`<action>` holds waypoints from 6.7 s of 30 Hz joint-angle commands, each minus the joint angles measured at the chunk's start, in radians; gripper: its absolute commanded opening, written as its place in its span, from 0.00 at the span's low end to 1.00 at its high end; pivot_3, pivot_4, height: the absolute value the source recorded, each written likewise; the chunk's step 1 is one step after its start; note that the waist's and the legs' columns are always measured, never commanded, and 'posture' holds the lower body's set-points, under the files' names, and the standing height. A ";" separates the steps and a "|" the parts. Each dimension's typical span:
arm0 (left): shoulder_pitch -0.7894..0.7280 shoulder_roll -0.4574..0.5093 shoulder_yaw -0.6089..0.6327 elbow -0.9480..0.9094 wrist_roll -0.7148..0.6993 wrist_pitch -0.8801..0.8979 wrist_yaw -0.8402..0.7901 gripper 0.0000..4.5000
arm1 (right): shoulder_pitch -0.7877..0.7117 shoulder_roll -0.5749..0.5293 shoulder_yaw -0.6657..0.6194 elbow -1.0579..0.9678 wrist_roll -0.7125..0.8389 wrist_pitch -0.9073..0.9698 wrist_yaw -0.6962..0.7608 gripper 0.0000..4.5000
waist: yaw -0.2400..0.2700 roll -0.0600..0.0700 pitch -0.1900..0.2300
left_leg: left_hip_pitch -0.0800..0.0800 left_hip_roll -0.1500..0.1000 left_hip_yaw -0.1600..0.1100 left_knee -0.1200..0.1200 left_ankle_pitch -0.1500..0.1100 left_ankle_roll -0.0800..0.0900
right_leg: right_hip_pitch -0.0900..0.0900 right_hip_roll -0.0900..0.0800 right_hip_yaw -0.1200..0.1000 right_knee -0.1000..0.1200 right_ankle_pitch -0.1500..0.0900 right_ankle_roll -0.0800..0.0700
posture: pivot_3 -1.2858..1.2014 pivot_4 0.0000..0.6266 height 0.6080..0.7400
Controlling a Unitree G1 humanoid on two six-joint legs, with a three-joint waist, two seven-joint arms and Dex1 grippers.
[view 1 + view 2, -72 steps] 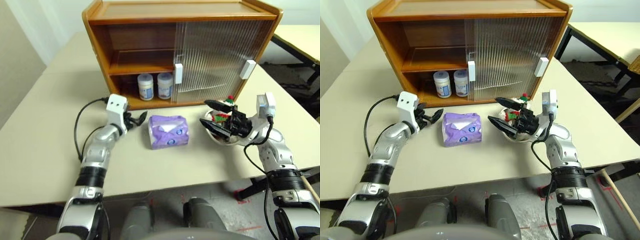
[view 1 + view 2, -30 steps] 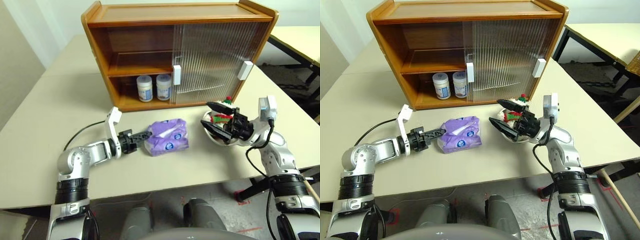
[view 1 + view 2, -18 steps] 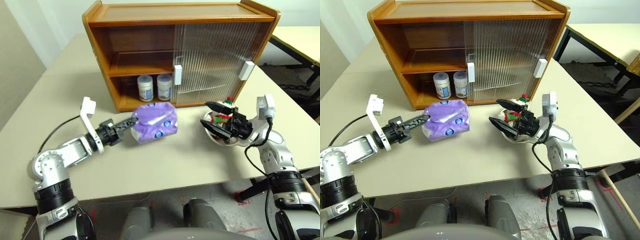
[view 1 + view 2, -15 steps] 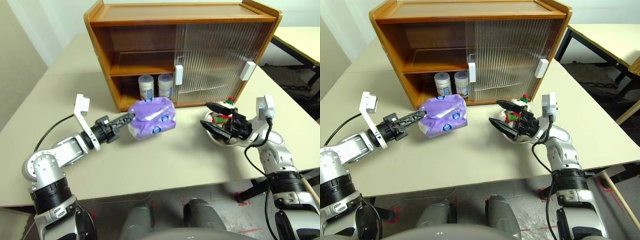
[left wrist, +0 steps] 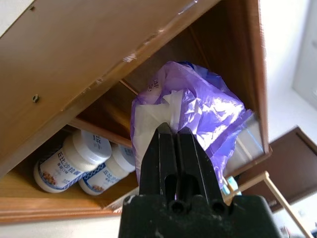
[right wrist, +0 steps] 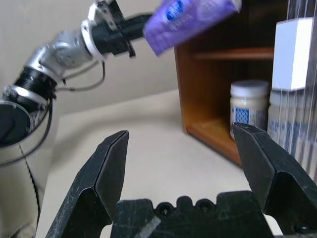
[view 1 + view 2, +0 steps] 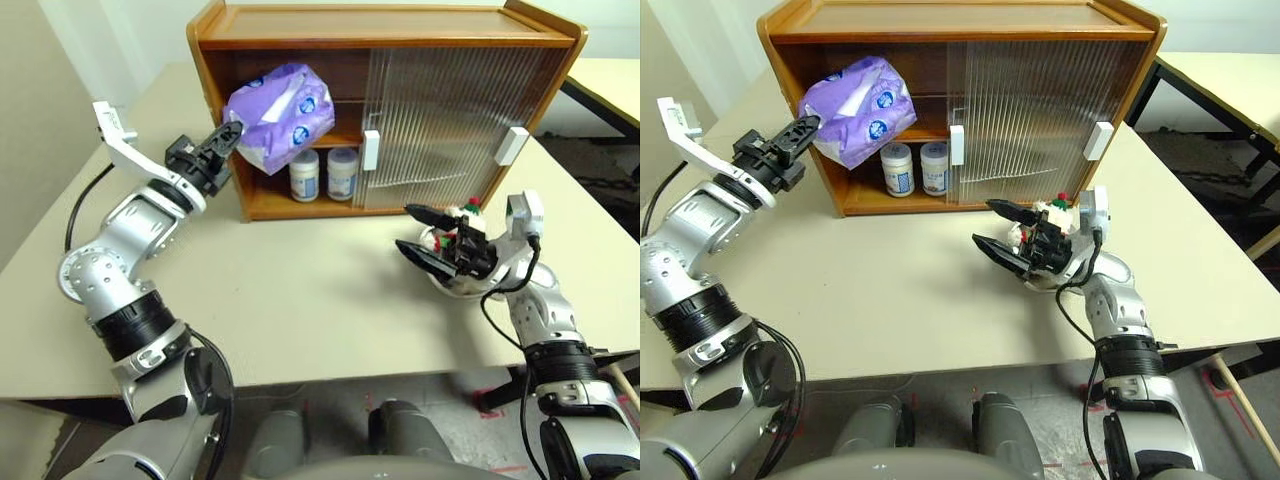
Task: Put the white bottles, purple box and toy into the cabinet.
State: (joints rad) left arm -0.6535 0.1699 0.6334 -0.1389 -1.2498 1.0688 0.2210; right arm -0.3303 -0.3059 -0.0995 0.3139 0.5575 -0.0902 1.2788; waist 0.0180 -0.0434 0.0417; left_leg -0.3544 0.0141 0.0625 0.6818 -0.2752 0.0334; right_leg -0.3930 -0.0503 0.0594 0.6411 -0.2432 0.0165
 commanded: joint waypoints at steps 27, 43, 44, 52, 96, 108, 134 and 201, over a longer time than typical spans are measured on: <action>-0.119 -0.137 -0.222 0.150 0.218 -0.295 0.025 0.57 | 0.027 0.126 0.011 -0.125 0.035 -0.094 -0.083 1.00 | -0.005 0.000 0.000 | -0.003 0.000 0.000 -0.003 0.000 0.000 | -0.001 0.001 0.000 -0.007 0.000 0.001 | 0.55 0.00 1.00; 0.175 0.249 -0.601 -0.155 0.507 -0.333 -0.479 0.40 | 0.024 0.124 0.029 -0.076 0.036 -0.063 -0.032 1.00 | 0.003 0.002 0.001 | -0.002 0.000 0.000 -0.006 -0.001 -0.001 | -0.001 -0.001 -0.002 -0.007 -0.002 -0.002 | 0.56 0.00 1.00; 0.158 0.244 -0.610 -0.120 0.540 -0.355 -0.485 0.31 | 0.025 0.128 0.030 -0.074 0.034 -0.064 -0.032 1.00 | 0.002 0.003 0.001 | -0.002 0.000 0.000 -0.006 -0.001 -0.001 | -0.001 -0.001 -0.002 -0.007 -0.002 -0.002 | 0.56 0.00 1.00; -0.031 0.145 -0.655 0.210 0.719 -0.509 -0.567 0.00 | 0.034 0.139 0.031 -0.073 0.029 -0.072 -0.040 1.00 | -0.001 0.003 0.002 | -0.002 0.000 0.000 -0.006 0.000 -0.001 | -0.001 0.000 -0.001 -0.008 -0.003 -0.001 | 0.54 0.00 1.00; -0.004 -0.053 -0.855 0.249 1.075 -0.796 -0.720 0.01 | 0.142 -0.028 0.013 -0.257 -0.002 -0.030 -0.090 1.00 | -0.020 0.004 0.001 | -0.017 -0.001 0.001 -0.001 0.003 0.007 | -0.015 0.001 0.001 -0.006 0.002 0.001 | 0.51 0.00 1.00; -0.080 -0.096 -0.884 0.409 1.244 -0.945 -0.630 0.01 | 0.211 -0.061 0.008 -0.355 0.025 0.015 -0.141 1.00 | -0.033 0.004 0.001 | -0.016 -0.001 0.002 -0.001 0.004 0.008 | -0.013 0.001 0.002 -0.007 0.001 0.006 | 0.50 0.00 1.00; -0.122 -0.039 -0.856 0.498 1.441 -0.958 -0.476 0.01 | 0.166 -0.065 0.059 -0.413 0.014 0.071 -0.192 1.00 | -0.055 0.004 0.001 | -0.016 -0.001 0.002 -0.001 0.005 0.009 | -0.014 0.002 0.004 -0.005 0.003 0.006 | 0.52 0.00 1.00; 0.414 0.265 -0.537 -0.043 0.720 -0.740 -1.089 1.00 | -0.064 -0.314 -0.229 -0.003 -0.034 0.086 -0.293 0.36 | 0.016 0.003 0.001 | -0.005 0.001 0.003 -0.002 0.003 0.007 | -0.006 0.001 0.001 -0.006 -0.002 0.001 | 0.56 0.00 1.00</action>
State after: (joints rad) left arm -0.2531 0.4159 0.1060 -0.1961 -0.5319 0.3351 -0.8334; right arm -0.3826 -0.6110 -0.3118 0.2755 0.5522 0.0244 1.0122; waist 0.0335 -0.0404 0.0430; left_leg -0.3597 0.0154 0.0660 0.6794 -0.2717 0.0409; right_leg -0.3991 -0.0494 0.0607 0.6354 -0.2449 0.0175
